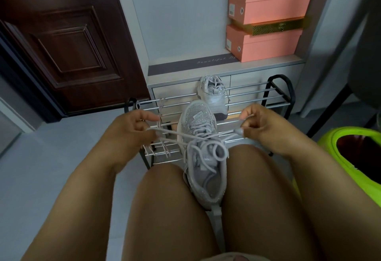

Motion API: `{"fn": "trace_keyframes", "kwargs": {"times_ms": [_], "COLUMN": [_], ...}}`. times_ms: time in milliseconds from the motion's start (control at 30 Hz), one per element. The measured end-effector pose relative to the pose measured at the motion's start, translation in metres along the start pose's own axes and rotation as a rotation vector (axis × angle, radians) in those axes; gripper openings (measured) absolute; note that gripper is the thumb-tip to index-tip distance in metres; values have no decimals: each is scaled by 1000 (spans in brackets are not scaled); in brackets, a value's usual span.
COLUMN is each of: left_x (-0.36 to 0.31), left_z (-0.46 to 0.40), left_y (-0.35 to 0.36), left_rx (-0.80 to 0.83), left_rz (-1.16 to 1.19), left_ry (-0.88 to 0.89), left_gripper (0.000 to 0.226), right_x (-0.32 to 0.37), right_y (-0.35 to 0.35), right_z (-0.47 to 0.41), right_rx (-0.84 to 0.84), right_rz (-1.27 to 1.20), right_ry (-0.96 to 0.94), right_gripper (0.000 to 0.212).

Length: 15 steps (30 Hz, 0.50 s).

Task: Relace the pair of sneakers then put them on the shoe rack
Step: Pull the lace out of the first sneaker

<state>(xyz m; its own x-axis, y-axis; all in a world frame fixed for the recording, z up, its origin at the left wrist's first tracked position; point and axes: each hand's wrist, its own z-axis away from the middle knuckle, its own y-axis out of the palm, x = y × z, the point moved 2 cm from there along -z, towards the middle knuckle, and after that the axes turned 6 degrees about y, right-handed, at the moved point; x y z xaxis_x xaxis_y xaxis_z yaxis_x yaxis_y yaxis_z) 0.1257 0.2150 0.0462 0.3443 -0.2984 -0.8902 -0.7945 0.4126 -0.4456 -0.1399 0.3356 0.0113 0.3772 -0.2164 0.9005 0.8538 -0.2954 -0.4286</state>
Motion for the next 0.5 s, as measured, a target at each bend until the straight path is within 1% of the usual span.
{"fn": "trace_keyframes", "kwargs": {"times_ms": [33,100,200,267,300,367,433,500], "left_x": [1,5,14,17,18,16,14,16], "left_z": [1,2,2,2,2,3,4,3], "left_y": [3,14,33,44,50,57,57,49], "left_rx": [-21,-36,16,88,109,98,72,7], "left_rz": [31,39,56,9,-36,-66,-77,-68], "left_ry": [-9,-30,-75,-77,-59,-2,30,9], "left_gripper": [19,13,7,14,18,19,19,20], "right_x": [2,6,8,9,8,6,3,-3], "right_y": [7,19,27,32,35,41,42,33], "right_z": [0,-1,-5,-7,-7,-6,-7,-12], "right_rx": [-3,-3,5,25,45,71,5,-131], "right_rz": [27,104,213,311,338,317,279,224], "right_ry": [-56,-168,-252,-281,-285,-276,-276,-249], "right_gripper": [17,20,17,11,14,16,13,18]}}
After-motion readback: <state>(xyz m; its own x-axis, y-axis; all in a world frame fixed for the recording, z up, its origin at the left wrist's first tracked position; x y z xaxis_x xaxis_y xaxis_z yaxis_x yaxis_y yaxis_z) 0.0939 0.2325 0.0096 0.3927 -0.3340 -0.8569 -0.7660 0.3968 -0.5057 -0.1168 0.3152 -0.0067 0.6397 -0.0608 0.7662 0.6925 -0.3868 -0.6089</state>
